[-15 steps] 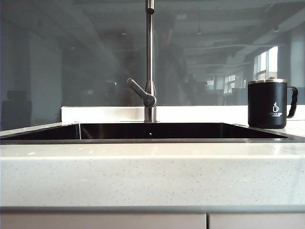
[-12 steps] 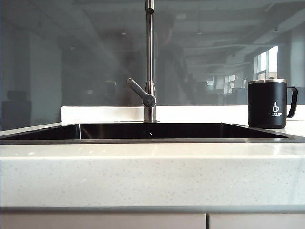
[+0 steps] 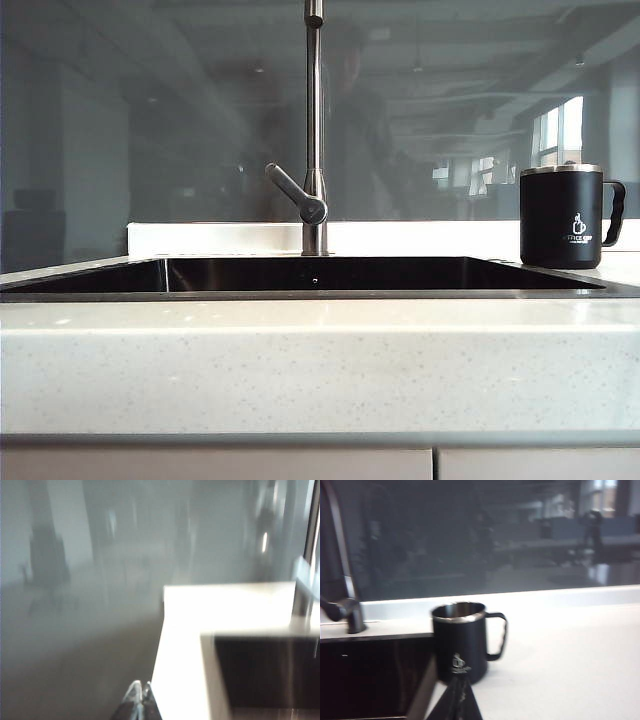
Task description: Pick up the mug next to the sink, go to the faucet to get some water, pour the water into the sink, and finally put the mug back to its place.
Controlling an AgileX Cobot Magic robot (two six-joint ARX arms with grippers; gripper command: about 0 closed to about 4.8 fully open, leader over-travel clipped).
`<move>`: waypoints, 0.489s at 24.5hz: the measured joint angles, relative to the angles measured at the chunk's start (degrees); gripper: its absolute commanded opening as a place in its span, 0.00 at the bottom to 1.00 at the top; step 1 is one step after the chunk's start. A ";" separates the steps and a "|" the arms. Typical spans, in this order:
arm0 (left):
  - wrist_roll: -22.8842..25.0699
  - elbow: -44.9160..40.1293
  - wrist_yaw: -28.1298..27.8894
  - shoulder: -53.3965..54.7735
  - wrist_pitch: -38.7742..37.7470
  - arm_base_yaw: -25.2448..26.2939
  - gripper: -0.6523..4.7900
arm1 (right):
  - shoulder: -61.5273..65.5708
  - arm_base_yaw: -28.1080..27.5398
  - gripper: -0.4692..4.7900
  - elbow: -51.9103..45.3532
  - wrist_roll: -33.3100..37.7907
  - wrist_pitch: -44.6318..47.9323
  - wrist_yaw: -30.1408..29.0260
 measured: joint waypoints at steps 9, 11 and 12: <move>-6.08 1.18 0.00 0.33 10.08 0.00 0.11 | 28.46 -0.02 0.08 13.31 0.63 19.82 2.34; -6.01 2.38 0.00 1.49 10.49 0.00 0.11 | 36.02 -0.20 0.08 17.59 0.52 21.99 2.34; -6.01 2.51 -0.02 2.99 11.61 0.02 0.11 | 43.47 -1.60 0.09 20.26 0.46 22.40 1.95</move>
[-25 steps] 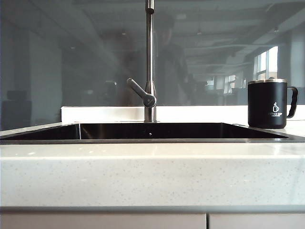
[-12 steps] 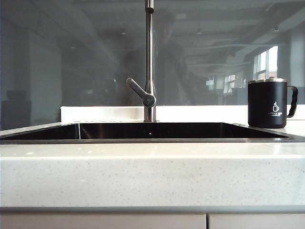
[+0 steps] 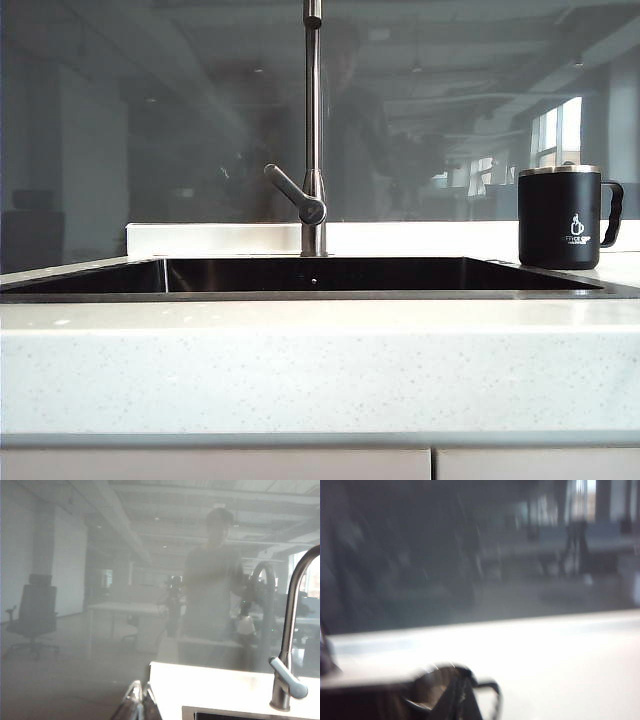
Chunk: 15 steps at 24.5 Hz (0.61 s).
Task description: Pick up the mug next to the sink, go to the faucet to get some water, pour the water into the sink, and finally put the mug back to its place.
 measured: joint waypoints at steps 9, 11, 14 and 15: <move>0.00 0.42 1.60 14.32 8.96 -0.02 0.11 | 38.18 -10.49 0.49 3.23 -0.04 21.49 -11.02; 0.00 0.39 3.32 19.47 11.52 -0.02 0.11 | 45.68 -12.04 0.49 3.52 -0.04 28.89 -12.20; 0.00 0.39 3.91 27.76 19.15 -0.02 0.11 | 53.48 -12.92 0.50 6.25 -0.04 34.36 -14.86; 0.00 0.39 3.96 29.79 21.49 -0.02 0.11 | 55.01 -12.94 0.50 7.72 -0.04 35.08 -15.61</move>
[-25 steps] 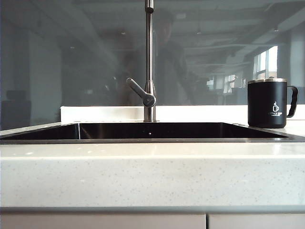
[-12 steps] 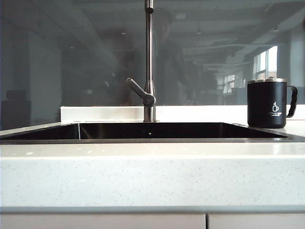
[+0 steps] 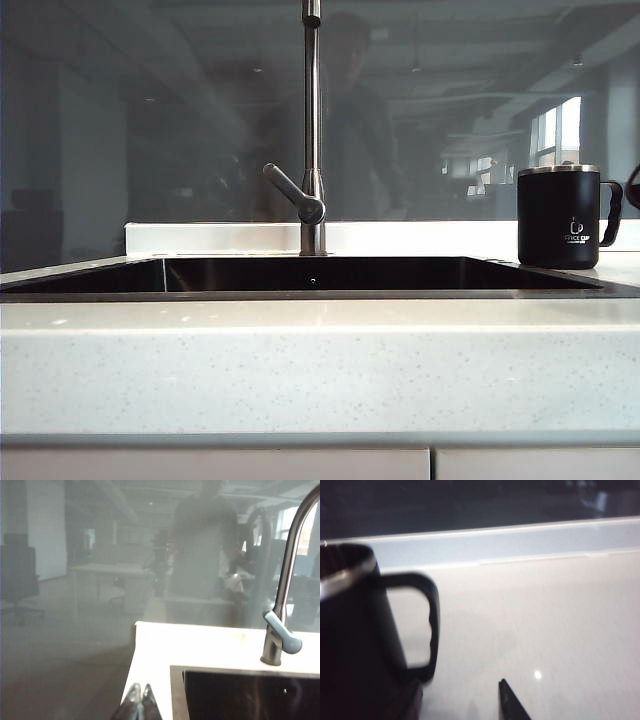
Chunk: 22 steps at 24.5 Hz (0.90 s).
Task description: Pick up the mug next to the sink, go to the faucet to get some water, pour the water into the sink, and finally put the mug back to its place.
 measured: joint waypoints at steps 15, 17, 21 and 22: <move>-0.46 11.69 4.66 22.64 8.87 -0.02 0.11 | 8.13 -0.52 0.49 13.42 0.00 -3.72 -5.46; -0.46 11.82 4.94 22.64 8.85 0.00 0.11 | 9.31 -0.52 0.49 14.40 0.00 -3.74 -5.55; -0.46 11.82 5.01 22.64 8.87 0.00 0.11 | 11.15 -0.46 0.49 16.61 0.02 -4.00 -5.84; -0.46 11.82 5.01 22.62 8.85 0.00 0.11 | 11.37 -0.44 0.49 17.20 0.13 -4.33 -5.88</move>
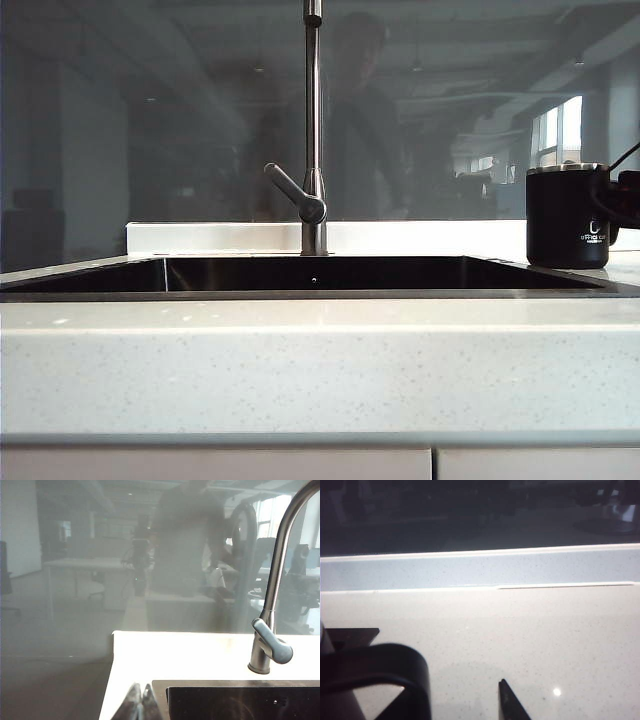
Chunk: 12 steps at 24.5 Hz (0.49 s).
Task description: Pick up the mug next to the sink, go to the faucet to get some water, pour the water into the sink, and finally put the mug back to its place.
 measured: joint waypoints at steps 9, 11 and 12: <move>0.00 0.00 0.02 0.02 0.00 0.00 0.11 | 0.09 0.20 0.28 1.60 2.71 -1.14 -1.57; 0.00 0.00 0.02 0.02 0.00 0.00 0.11 | 0.09 0.42 0.28 1.62 3.13 -1.14 -1.57; 0.00 0.00 0.02 0.02 0.00 0.00 0.11 | 0.09 0.44 0.26 1.62 3.30 -1.16 -1.57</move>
